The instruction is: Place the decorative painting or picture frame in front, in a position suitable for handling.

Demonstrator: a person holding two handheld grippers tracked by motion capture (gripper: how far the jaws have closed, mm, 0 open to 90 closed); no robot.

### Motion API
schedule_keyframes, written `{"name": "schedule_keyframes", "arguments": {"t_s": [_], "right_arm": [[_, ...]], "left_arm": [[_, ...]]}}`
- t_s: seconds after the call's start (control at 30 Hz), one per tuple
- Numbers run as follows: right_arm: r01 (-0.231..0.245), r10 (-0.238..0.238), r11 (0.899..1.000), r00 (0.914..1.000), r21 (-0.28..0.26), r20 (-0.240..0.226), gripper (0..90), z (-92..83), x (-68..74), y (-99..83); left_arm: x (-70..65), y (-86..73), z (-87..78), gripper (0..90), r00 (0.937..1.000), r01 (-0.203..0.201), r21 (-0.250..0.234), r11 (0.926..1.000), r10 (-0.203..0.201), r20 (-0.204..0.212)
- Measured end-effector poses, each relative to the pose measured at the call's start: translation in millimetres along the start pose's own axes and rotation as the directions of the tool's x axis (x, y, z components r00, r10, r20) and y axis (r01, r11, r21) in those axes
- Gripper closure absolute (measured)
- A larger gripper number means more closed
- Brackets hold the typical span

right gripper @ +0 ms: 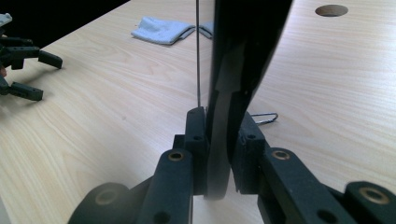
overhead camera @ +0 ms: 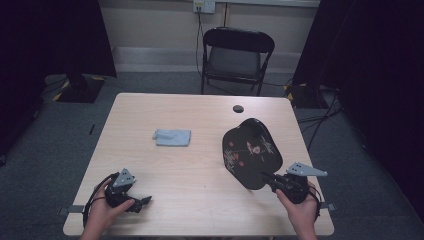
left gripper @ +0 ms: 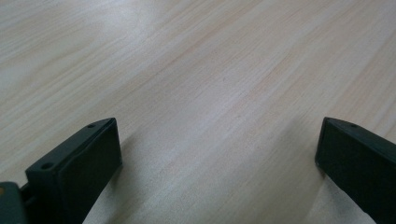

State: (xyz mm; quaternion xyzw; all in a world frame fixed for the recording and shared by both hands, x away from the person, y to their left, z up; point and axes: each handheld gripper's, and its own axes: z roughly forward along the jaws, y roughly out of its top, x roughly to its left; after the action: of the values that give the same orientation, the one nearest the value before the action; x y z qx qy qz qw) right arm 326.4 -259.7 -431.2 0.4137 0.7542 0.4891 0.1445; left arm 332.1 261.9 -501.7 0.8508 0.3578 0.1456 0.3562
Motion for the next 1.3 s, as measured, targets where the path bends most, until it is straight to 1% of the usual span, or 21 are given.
{"name": "schedule_keyframes", "arguments": {"t_s": [0.23, 0.33, 0.37, 0.4, 0.5, 0.57, 0.7, 0.8, 0.83, 0.87, 0.93, 1.03, 1.07, 1.1, 1.17, 1.23, 1.27, 1.3], "right_arm": [[-0.001, 0.001, 1.0, 1.0, 0.001, 0.002, 78.9, -8.0, 1.0, -4.3], [0.008, -0.008, 1.0, 1.0, 0.001, -0.004, 78.6, -9.4, 0.8, -5.1], [0.01, -0.01, 1.0, 0.9999, -0.002, -0.003, 78.4, -9.6, 1.4, -5.6], [0.01, -0.01, 1.0, 0.9999, -0.001, -0.012, 77.9, -9.4, 1.5, -5.7], [0.018, -0.019, 1.0, 0.9997, -0.008, -0.018, 72.0, -10.2, 2.4, -3.8], [0.02, -0.021, 1.0, 0.9997, -0.015, -0.014, 72.0, -10.5, 2.9, -2.5], [0.03, -0.03, 1.0, 0.9993, -0.006, -0.022, 71.1, -7.3, 4.1, -2.1], [0.023, -0.023, 1.0, 0.9996, -0.002, -0.019, 71.3, -6.4, 4.3, -2.7], [0.014, -0.014, 1.0, 0.9996, -0.003, -0.024, 71.5, -5.9, 4.1, -2.9], [0.011, -0.012, 1.0, 0.9997, -0.008, -0.022, 71.8, -5.8, 4.3, -3.0], [0.012, -0.013, 1.0, 0.9998, -0.013, -0.018, 72.1, -6.1, 4.6, -2.9], [0.003, -0.003, 1.0, 0.9996, -0.008, -0.029, 75.1, -5.0, 3.2, -2.8], [-0.001, 0.001, 1.0, 0.9996, -0.004, -0.028, 75.9, -4.6, 2.6, -2.9], [-0.005, 0.005, 1.0, 0.9996, -0.006, -0.029, 76.9, -4.4, 2.2, -3.1], [-0.003, 0.003, 1.0, 0.9995, 0.002, -0.033, 77.4, -3.9, 1.6, -3.2], [-0.007, 0.007, 1.0, 0.9995, 0.003, -0.03, 77.8, -4.0, 1.6, -2.9], [-0.01, 0.01, 1.0, 0.9994, 0.005, -0.032, 78.0, -4.2, 1.1, -2.9], [-0.015, 0.015, 1.0, 0.9995, 0.003, -0.028, 78.3, -4.1, 0.8, -3.1]], "left_arm": [[0.2, 0.3, 0.4, 0.0, 1.0, -0.001, -0.002, 1.0, 0.001, 0.002], [1.0, 0.7, 0.6, 0.0, 1.0, -0.006, -0.001, 1.0, 0.006, 0.004], [0.7, 0.8, 0.9, 0.0, 1.0, -0.003, -0.003, 1.0, 0.003, 0.004], [0.7, 0.8, 0.9, 0.0, 1.0, -0.003, -0.003, 1.0, 0.003, 0.004], [0.8, 0.9, 1.0, 0.0, 1.0, -0.004, -0.003, 1.0, 0.004, 0.004], [0.7, 0.9, 1.0, 0.0, 1.0, -0.004, -0.003, 1.0, 0.004, 0.004], [0.8, 1.1, 1.1, 0.0, 1.0, -0.001, -0.002, 1.0, 0.001, 0.004], [0.6, 1.4, 1.4, 0.4, 1.0, 0.004, -0.003, 1.0, -0.004, 0.0], [0.8, 2.5, 1.5, 1.8, 0.9999, 0.01, -0.005, 0.9999, -0.01, -0.005], [1.1, 3.2, 1.0, 3.1, 1.0, 0.008, 0.0, 1.0, -0.008, -0.003], [1.1, 4.2, 1.0, 8.4, 1.0, 0.007, -0.007, 1.0, -0.007, -0.002], [1.7, 10.4, 2.6, 16.7, 0.9998, 0.007, -0.006, 1.0, -0.007, 0.019], [2.0, 12.6, 3.5, 15.5, 0.9994, 0.019, -0.003, 0.9998, -0.019, 0.03], [2.3, 15.3, 5.1, 16.2, 0.9991, 0.022, 0.006, 0.9997, -0.022, 0.036], [2.5, 20.4, 7.5, 16.4, 0.9992, 0.006, 0.021, 0.9998, -0.007, 0.039], [2.5, 27.1, 8.7, 16.6, 0.9992, -0.007, 0.016, 0.9998, 0.007, 0.038], [2.5, 27.1, 8.7, 16.8, 0.9992, -0.007, 0.016, 0.9998, 0.007, 0.038], [1.8, 30.4, 9.9, 18.1, 0.9986, 0.001, 0.008, 1.0, -0.001, 0.052]]}}
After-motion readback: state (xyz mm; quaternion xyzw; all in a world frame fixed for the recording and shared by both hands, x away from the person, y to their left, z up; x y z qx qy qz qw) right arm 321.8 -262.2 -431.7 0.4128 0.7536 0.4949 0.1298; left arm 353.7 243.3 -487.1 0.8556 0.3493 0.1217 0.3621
